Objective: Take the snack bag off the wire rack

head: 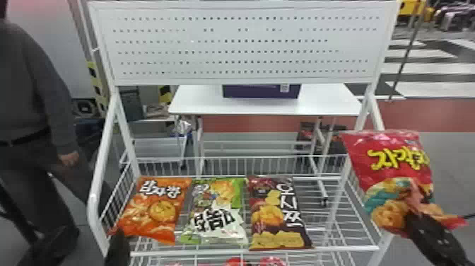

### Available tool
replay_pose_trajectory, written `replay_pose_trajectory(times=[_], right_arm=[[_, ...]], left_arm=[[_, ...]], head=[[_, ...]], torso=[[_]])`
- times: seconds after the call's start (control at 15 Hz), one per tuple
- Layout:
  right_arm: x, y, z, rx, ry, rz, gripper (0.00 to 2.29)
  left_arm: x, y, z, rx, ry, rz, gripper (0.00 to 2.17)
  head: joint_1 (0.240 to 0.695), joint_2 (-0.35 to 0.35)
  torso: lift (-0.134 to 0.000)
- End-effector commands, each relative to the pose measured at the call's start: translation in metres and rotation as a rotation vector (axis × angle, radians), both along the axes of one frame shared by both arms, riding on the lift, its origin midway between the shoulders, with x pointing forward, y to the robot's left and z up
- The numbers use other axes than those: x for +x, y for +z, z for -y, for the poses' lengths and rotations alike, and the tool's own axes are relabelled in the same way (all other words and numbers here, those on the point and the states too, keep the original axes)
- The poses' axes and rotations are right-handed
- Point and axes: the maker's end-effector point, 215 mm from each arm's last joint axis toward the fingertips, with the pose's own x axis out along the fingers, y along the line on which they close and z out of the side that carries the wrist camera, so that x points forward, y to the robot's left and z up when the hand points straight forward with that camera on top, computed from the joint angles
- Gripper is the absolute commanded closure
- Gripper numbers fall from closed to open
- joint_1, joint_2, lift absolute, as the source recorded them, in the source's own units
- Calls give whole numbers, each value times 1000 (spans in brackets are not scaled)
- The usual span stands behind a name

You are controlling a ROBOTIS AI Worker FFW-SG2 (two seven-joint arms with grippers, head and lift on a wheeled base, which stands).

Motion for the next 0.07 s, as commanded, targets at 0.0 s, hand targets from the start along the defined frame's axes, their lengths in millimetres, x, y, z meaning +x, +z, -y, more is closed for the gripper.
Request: replay_pose_trajectory(times=[0.0], right_arm=[[2,-1,-3,5,21,-2,2017]], left_arm=[[-1,2,1,-4,-1,4,134]], head=[[499,0]], torso=[[0]])
